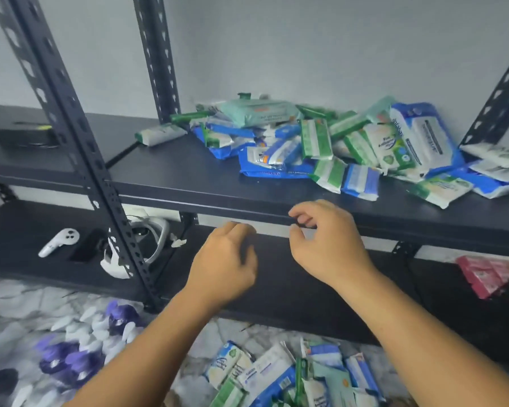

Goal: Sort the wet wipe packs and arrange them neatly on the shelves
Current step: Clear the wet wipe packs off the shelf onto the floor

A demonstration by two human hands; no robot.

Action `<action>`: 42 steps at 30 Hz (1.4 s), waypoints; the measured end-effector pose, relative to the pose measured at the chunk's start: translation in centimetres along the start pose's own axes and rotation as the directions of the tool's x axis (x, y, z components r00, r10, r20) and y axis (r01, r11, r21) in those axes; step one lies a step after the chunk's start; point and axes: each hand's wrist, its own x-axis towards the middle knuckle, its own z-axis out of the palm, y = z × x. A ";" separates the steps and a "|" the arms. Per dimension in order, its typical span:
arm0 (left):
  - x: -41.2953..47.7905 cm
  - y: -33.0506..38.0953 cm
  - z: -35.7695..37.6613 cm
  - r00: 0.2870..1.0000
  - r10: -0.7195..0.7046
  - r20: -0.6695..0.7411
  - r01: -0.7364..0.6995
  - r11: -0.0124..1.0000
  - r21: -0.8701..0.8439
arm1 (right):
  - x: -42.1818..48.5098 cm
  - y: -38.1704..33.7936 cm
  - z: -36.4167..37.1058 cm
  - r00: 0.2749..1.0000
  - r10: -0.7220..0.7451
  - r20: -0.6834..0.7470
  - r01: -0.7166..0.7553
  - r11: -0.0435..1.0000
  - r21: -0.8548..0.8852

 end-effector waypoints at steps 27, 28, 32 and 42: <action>17.2 14.6 6.2 0.986 0.066 0.154 -0.111 0.947 0.302 | 7.9 8.8 -10.1 0.910 0.409 -0.065 -0.387 0.784 -0.484; 17.1 14.7 6.4 0.985 0.075 0.153 -0.117 0.952 0.284 | 7.6 8.9 -10.3 0.899 0.431 -0.079 -0.410 0.762 -0.500; 16.3 15.0 6.6 0.979 0.148 0.138 -0.172 0.968 0.182 | 6.4 9.1 -11.6 0.883 0.456 -0.114 -0.439 0.714 -0.546; 17.8 17.3 7.5 0.982 0.191 0.014 -0.191 0.982 0.011 | 8.9 13.7 -15.4 0.820 0.472 -0.325 -0.573 0.679 -0.458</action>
